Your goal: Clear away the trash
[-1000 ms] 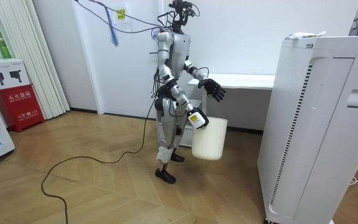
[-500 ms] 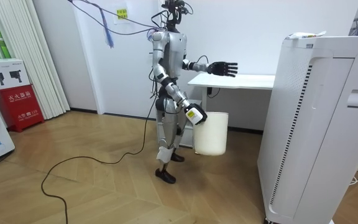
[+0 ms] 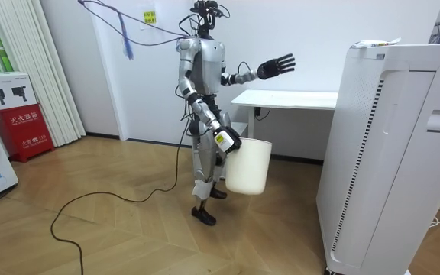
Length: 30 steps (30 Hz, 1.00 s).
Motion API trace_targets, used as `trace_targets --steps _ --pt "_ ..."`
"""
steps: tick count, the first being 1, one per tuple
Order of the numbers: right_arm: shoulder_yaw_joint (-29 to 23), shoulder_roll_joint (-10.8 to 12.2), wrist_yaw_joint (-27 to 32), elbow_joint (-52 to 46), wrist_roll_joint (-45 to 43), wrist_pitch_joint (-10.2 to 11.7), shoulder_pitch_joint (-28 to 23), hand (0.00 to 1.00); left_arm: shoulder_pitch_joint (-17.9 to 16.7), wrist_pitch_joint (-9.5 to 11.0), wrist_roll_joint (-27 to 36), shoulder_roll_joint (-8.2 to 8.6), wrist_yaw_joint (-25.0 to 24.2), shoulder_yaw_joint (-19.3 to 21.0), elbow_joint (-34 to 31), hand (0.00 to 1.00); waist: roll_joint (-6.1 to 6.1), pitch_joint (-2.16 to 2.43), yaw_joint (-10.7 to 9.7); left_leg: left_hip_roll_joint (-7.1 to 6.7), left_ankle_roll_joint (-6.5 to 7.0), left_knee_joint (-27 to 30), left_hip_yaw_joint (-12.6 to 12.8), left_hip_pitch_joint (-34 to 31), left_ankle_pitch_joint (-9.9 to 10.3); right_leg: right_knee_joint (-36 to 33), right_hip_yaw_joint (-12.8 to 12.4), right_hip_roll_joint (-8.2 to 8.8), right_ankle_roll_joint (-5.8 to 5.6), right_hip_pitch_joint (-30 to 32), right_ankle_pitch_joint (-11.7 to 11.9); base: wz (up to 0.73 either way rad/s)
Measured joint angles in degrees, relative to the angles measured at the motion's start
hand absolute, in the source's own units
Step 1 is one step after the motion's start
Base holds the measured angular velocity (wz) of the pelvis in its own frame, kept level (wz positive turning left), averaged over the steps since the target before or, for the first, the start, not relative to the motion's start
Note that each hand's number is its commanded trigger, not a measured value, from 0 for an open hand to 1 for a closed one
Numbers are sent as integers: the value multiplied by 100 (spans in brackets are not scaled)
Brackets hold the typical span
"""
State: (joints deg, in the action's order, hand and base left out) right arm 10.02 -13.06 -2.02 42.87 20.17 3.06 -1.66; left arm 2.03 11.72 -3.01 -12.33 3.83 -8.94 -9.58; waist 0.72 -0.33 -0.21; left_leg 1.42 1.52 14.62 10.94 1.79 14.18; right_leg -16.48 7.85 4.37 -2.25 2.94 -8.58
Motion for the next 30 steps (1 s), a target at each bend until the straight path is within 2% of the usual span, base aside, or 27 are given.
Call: trace_targets --steps 3,8,10,12,16,18,19,20,21,22,23,24,25,26,27,28,29,30 --pt "-1 1 16 0 -33 12 -42 100 -9 160 -252 -11 242 -1 -220 0 1 1 7 6 -2 -19 20 48 -1 46 12 -13 4 -16 3 -4" --pt "0 2 -19 -1 -74 16 -84 100 -212 263 -591 -25 457 77 -706 0 -15 5 69 24 -20 -139 15 175 -12 94 18 -49 7 -61 5 -6" --pt "0 2 -50 -7 -81 21 -83 100 -227 269 -746 -30 470 107 -738 0 -21 6 77 29 -21 -138 9 216 -12 157 20 -57 7 -126 5 -7" --pt "-2 2 -131 -8 -243 120 -85 100 -235 268 -1111 -21 480 176 -733 0 -35 -4 90 64 -21 -138 12 285 -12 239 15 -63 7 -204 5 -12" --pt "2 40 -290 -20 -292 130 -95 100 -268 268 -1147 -28 615 327 -730 0 -52 -14 197 131 -40 -15 173 354 0 238 51 -104 20 -219 -3 -32" --pt "24 102 -394 -6 -452 130 -96 100 -266 266 -1261 -23 772 408 -676 0 -58 -34 255 291 -202 676 284 156 126 16 378 -114 138 -135 -85 -44" --pt "67 115 -406 -5 -455 130 -98 100 -266 266 -1295 -25 814 435 -641 0 -55 -36 296 332 -219 934 309 82 136 -49 462 -120 187 -123 -117 -73" --pt "191 102 -452 0 -455 131 -111 100 -279 266 -1320 -32 929 458 -558 0 -70 -47 414 450 -220 1596 317 -105 136 -102 522 -162 282 -162 -178 -83" --pt "252 65 -532 1 -449 153 -147 100 -305 261 -1419 -28 1005 488 -531 0 -179 -86 411 596 -225 2387 181 -412 117 -108 502 -260 360 -308 -227 -73" --pt "249 61 -584 16 -450 193 -195 100 -307 262 -1463 -23 1013 489 -540 0 -229 -100 399 657 -235 2767 30 -581 63 -115 478 -283 397 -349 -264 -34" --pt "224 74 -649 95 -456 199 -288 100 -313 281 -1513 -1 1030 490 -542 0 -208 -104 382 639 -263 3080 -209 -821 69 -158 391 -312 432 -373 -381 7" --pt "205 60 -686 264 -456 199 -297 100 -259 309 -1532 28 1038 474 -534 0 -179 -123 287 479 -184 2938 -336 -1074 233 -254 255 -297 433 -360 -512 11" --pt "203 45 -687 379 -448 198 -289 100 -251 349 -1532 40 1044 464 -533 0 -176 -118 306 386 -154 2800 -351 -1241 288 -311 176 -275 444 -339 -574 -6" --pt "197 13 -679 556 -448 187 -283 100 -258 455 -1532 37 1093 465 -530 0 -152 -122 396 232 -190 2394 -369 -1522 268 -445 21 -204 441 -299 -692 -47" --pt "213 -27 -655 748 -453 185 -285 100 -264 535 -1540 37 1165 470 -535 0 -166 -113 556 127 -268 1703 -377 -1723 102 -536 -77 -176 392 -307 -762 -60" --pt "230 -46 -651 826 -462 182 -289 100 -264 598 -1551 37 1206 482 -537 0 -175 -108 611 85 -278 1316 -389 -1774 -92 -598 -94 -164 369 -298 -808 -62" --pt "266 -48 -640 887 -508 134 -316 100 -265 710 -1649 20 1309 509 -544 0 -138 -92 701 62 -173 921 -490 -1866 -627 -780 -175 -130 323 -280 -978 -47" --pt "350 -38 -642 886 -645 89 -333 100 -302 796 -1824 19 1397 581 -550 0 -80 11 755 -69 -98 856 -575 -1826 -819 -921 -156 -47 219 -272 -1135 -37"
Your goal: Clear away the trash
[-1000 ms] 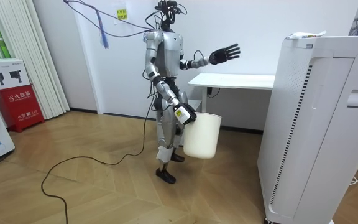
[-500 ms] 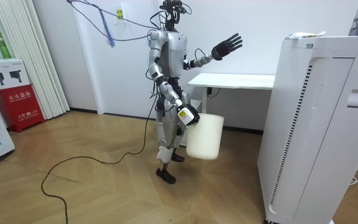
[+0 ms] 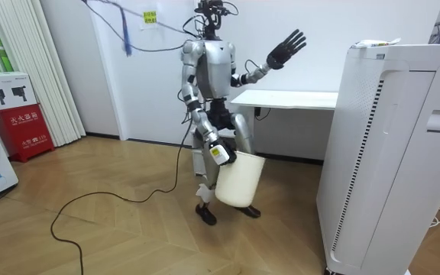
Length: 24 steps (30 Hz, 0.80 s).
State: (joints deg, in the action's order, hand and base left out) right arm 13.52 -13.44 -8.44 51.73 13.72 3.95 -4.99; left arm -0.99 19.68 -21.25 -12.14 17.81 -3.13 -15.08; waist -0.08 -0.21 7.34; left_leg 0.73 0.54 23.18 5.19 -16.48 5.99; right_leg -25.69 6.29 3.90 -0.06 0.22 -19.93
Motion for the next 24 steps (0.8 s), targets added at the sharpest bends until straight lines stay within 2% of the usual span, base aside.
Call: trace_targets --steps 1,2,3,4,6,7,8,10,11,12,13,15,16,18,19,20,21,23,24 --pt "30 1 -21 -12 -55 -6 0 100 0 36 -69 -10 40 17 0 0 78 19 -8 -77 29 -18 -14 33 -32 -30 26 48 -37 2 -55 -26" --pt "31 -7 -51 -60 -79 -7 0 100 0 82 -101 -10 106 17 -24 0 163 32 -4 -171 149 -35 -55 79 -192 -21 51 114 -102 -19 -99 -12" --pt "25 -11 -49 -175 -76 -5 -1 100 2 82 -102 -28 155 22 -59 0 230 -1 2 -234 263 71 -79 62 -148 38 100 157 -149 -93 -122 -3" --pt "23 -9 -44 -247 -76 -3 -10 100 4 82 -104 -30 176 21 -76 0 250 -11 -39 -258 289 143 -80 63 -101 90 141 185 -163 -140 -128 11" --pt "28 -37 -36 -411 -81 17 45 100 19 86 -89 -66 236 20 -84 0 193 -20 -73 -268 330 418 -76 50 195 170 205 212 -196 -303 -115 3" --pt "27 -46 -36 -449 -80 23 59 100 20 86 -90 -93 281 17 -83 0 162 -34 -81 -271 342 476 -76 61 272 143 241 224 -208 -351 -122 0" --pt "32 -47 -35 -495 -65 42 70 100 29 94 -86 -161 358 12 -83 0 151 -35 -88 -349 368 505 -72 95 384 -24 335 330 -307 -355 -178 9" --pt "29 -48 -34 -540 -65 43 73 100 55 126 -160 -192 442 -12 -81 0 86 -30 -109 -442 432 570 -77 156 514 -585 456 496 -334 -250 -195 19" --pt "31 -27 -35 -566 -68 43 69 100 98 143 -354 -220 497 -5 -82 0 95 -33 -138 -539 498 555 -72 258 562 -1135 503 670 -348 -94 -183 25" --pt "26 -33 -37 -629 -83 41 69 100 147 186 -573 -236 582 6 -81 0 102 -47 -118 -637 561 564 -54 364 641 -1672 443 837 -428 118 -84 22" --pt "14 -32 -39 -647 -83 42 77 100 156 215 -673 -235 635 19 -82 0 86 -47 -113 -661 588 566 -54 418 677 -1861 428 880 -453 171 -2 6" --pt "22 -14 -43 -664 -74 69 116 100 175 352 -921 -265 780 39 -83 0 -100 -88 -90 -638 643 530 -160 648 797 -2225 364 858 -463 239 358 2" --pt "34 -1 -44 -664 -74 98 118 100 207 364 -968 -264 828 56 -83 0 -125 -94 -87 -638 649 488 -200 682 805 -2186 343 820 -462 288 298 11" --pt "57 5 -116 -671 -77 155 96 100 335 360 -975 -257 959 67 -106 0 -168 -115 -115 -614 650 332 -304 774 795 -1653 240 646 -432 648 -8 21" --pt "57 6 -133 -671 -80 155 72 100 340 361 -975 -257 960 67 -115 0 -166 -116 -126 -616 650 302 -338 810 795 -1400 239 611 -437 707 -18 33" --pt "59 17 -163 -672 -89 155 29 100 343 361 -974 -259 981 70 -119 0 -137 -103 -144 -637 646 249 -399 856 797 -759 191 558 -390 771 92 35" --pt "70 15 -169 -681 -144 154 25 100 335 359 -977 -229 1055 72 -116 0 -129 -110 -186 -651 619 215 -482 910 811 -375 161 506 -337 817 468 40" --pt "72 14 -172 -699 -257 153 39 100 362 369 -1093 -268 1119 82 -145 0 -127 -61 -218 -620 543 77 -605 978 787 -80 200 394 -300 636 532 24" --pt "71 -9 -173 -724 -262 154 59 100 380 375 -1108 -324 1168 86 -187 0 -127 -60 -187 -590 518 5 -637 1024 769 50 204 329 -280 552 571 8"
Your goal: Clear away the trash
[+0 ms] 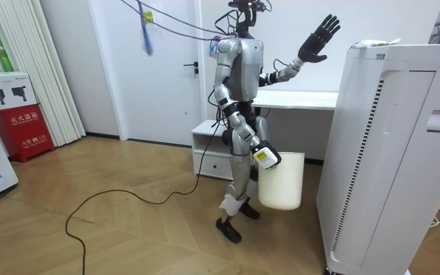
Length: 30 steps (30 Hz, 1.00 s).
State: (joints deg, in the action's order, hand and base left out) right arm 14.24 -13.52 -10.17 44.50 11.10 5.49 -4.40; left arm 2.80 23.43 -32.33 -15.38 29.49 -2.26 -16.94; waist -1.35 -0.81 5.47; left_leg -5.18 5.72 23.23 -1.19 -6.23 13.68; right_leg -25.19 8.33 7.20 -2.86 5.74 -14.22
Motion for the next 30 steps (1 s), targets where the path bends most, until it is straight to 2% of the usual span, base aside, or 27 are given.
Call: trace_targets --steps 3,5,13,19,25,30 --pt "-1 -35 -44 -34 -158 3 -1 100 -2 1 -337 -140 44 136 -153 0 43 9 111 104 -43 -211 4 139 -24 380 -14 -136 45 -199 101 -7" --pt "-9 -40 -85 -74 -293 3 0 100 -3 1 -499 -172 50 216 -220 0 54 6 114 128 -51 -303 -2 194 -28 521 25 -167 52 -282 135 0" --pt "-30 -28 -366 -202 -465 3 0 100 -8 -27 -792 -196 99 224 -268 0 92 16 121 150 -76 -637 -95 602 -44 1008 130 -237 42 -785 207 3" --pt "-30 -11 -490 -253 -465 3 -5 100 -9 -149 -976 -196 83 222 -272 0 99 26 125 148 -83 -765 -153 771 -48 1254 162 -259 31 -1019 242 5" --pt "2 -3 -554 -287 -478 3 -12 100 -13 -395 -1142 -211 66 205 -267 0 64 25 89 157 -91 -874 -119 918 -56 1357 130 -272 30 -1136 259 -4" --pt "-31 -12 -607 -429 -740 -12 -19 100 -14 -662 -1669 -250 27 211 -246 0 41 13 38 162 -91 -887 -115 923 -56 1365 130 -277 30 -1140 259 0"
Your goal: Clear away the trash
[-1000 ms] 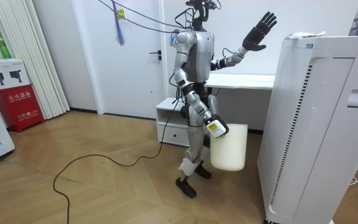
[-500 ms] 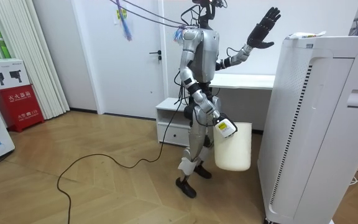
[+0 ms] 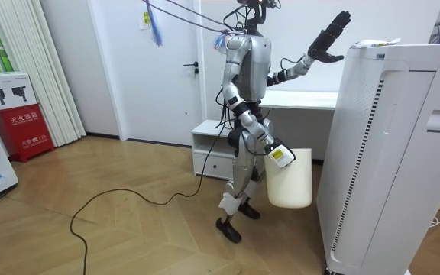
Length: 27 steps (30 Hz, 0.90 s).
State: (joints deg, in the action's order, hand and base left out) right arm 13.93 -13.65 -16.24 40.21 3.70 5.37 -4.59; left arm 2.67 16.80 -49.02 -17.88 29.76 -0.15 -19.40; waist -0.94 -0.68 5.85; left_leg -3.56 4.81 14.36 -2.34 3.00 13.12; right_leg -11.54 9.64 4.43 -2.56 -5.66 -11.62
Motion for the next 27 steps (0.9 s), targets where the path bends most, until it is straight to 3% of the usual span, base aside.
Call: trace_targets --steps 8,15,22,25,27 --pt "-12 -22 -143 -278 -200 -16 -55 100 -94 -336 -190 -138 -62 -7 38 0 -27 8 -126 0 -10 -59 16 69 -8 0 -6 0 0 -43 0 -1" --pt "-15 -96 -215 -281 -198 -122 -63 100 -106 -525 -244 -320 -136 -10 38 0 -167 63 -122 -1 -10 -75 17 78 -8 4 -15 1 0 -44 0 0" --pt "-14 -251 -261 -533 -198 -178 -145 100 -106 -646 -240 -370 -163 -9 38 0 -223 45 -120 6 -23 -86 13 75 -18 7 -12 -4 0 -41 0 0" --pt "-15 -278 -259 -550 -194 -179 -149 100 -101 -651 -248 -457 -161 -8 48 0 -226 43 -138 7 -24 -85 15 68 -18 -2 -18 -6 1 -26 1 0" --pt "-17 -278 -230 -554 -197 -181 -148 100 -93 -675 -246 -616 -155 1 142 0 -249 31 -133 6 -24 -84 21 62 -18 -3 -21 -6 3 -19 2 0"
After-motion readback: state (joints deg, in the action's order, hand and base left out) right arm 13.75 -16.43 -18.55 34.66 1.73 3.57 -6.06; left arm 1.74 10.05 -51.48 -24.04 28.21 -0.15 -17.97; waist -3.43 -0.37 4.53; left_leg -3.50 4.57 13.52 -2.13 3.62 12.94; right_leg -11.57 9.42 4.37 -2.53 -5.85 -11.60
